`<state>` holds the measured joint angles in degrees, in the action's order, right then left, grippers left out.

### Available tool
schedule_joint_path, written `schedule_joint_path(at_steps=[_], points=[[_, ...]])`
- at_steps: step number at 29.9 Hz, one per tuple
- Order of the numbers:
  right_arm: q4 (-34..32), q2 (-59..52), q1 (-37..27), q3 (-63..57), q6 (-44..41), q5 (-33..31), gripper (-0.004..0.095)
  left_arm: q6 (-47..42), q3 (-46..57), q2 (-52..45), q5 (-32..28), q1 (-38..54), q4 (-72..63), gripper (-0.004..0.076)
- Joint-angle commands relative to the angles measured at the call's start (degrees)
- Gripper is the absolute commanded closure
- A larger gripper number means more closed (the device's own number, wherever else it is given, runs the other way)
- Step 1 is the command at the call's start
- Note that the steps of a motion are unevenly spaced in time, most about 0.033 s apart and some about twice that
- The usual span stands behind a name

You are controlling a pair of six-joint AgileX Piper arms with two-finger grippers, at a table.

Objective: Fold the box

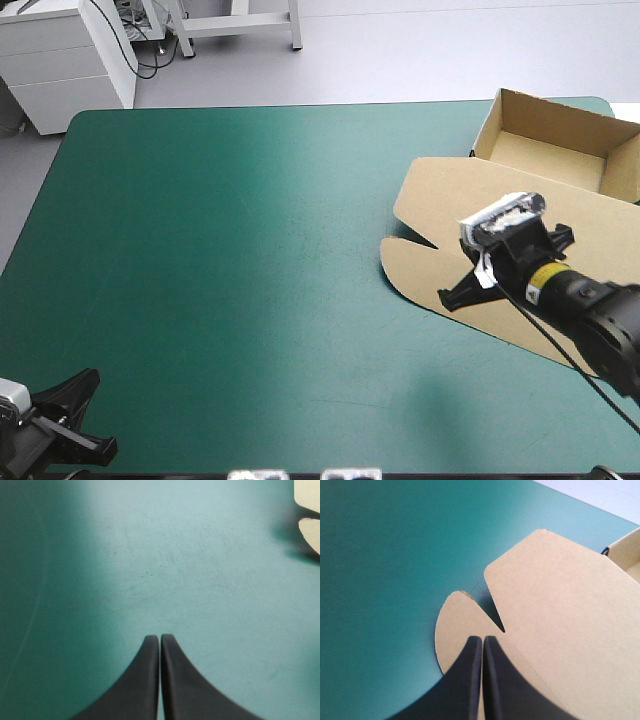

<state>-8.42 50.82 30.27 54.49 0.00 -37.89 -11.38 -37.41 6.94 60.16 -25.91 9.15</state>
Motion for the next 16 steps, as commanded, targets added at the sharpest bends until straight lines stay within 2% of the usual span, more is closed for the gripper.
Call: schedule_joint_path(at_steps=[1,13,16], points=[[-1.7,-6.9,-0.2,-3.4,-0.3,4.0,0.0912,2.6,-0.7,1.0,-6.8,-0.3,0.2,0.0731],[-1.7,-32.2,-0.2,-20.3,-3.3,4.4,0.0912,3.5,6.8,1.0,-13.0,-0.3,-0.8,0.0731],[-1.7,-36.3,-0.2,-22.3,-5.8,3.9,0.0912,6.9,7.6,1.0,-13.8,-0.3,-4.2,0.0731]])
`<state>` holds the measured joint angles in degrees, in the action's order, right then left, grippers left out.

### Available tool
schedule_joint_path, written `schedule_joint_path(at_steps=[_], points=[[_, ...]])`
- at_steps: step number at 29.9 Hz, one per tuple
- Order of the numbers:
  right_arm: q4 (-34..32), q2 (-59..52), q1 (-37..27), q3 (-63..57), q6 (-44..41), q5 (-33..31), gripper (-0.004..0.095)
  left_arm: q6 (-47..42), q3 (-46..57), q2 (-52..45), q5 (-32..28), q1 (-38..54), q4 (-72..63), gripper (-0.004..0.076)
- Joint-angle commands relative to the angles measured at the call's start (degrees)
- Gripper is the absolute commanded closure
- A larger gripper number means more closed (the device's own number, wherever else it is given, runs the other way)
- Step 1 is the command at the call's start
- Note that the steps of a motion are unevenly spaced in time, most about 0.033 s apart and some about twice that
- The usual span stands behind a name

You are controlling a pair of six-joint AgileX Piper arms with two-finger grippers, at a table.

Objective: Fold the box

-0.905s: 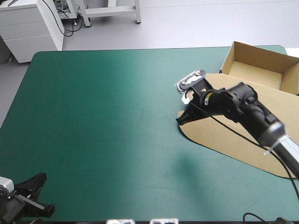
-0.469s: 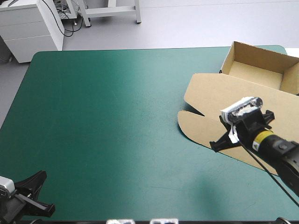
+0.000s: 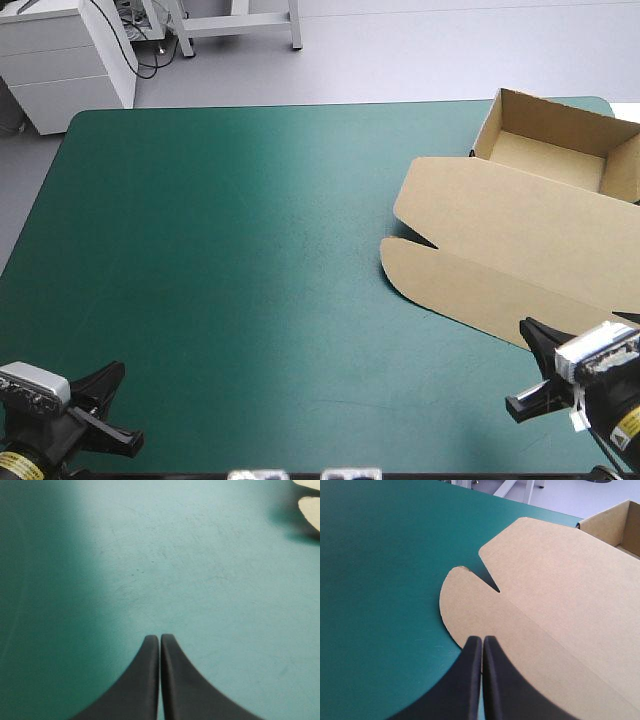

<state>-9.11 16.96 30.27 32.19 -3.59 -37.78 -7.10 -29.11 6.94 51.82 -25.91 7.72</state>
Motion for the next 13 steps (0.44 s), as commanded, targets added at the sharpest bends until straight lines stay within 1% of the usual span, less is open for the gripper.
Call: schedule_joint_path(at_steps=[1,5,9,13], points=[[-1.0,-3.5,-0.2,-0.7,-2.5,3.4,0.0912,4.4,-0.6,1.0,-5.7,-0.3,-4.6,0.0731],[-1.0,-5.9,-0.2,-3.4,-2.5,1.1,0.0912,10.9,-0.5,1.0,-5.9,-0.3,-9.9,0.0731],[-1.0,-6.1,-0.2,-4.8,-2.5,-1.6,0.0912,12.9,-0.5,1.0,-5.7,-0.3,-12.3,0.0731],[-1.0,-6.1,-0.2,-5.9,-3.0,-1.6,0.0912,13.0,-0.5,1.0,-5.6,-0.3,-12.3,0.0731]])
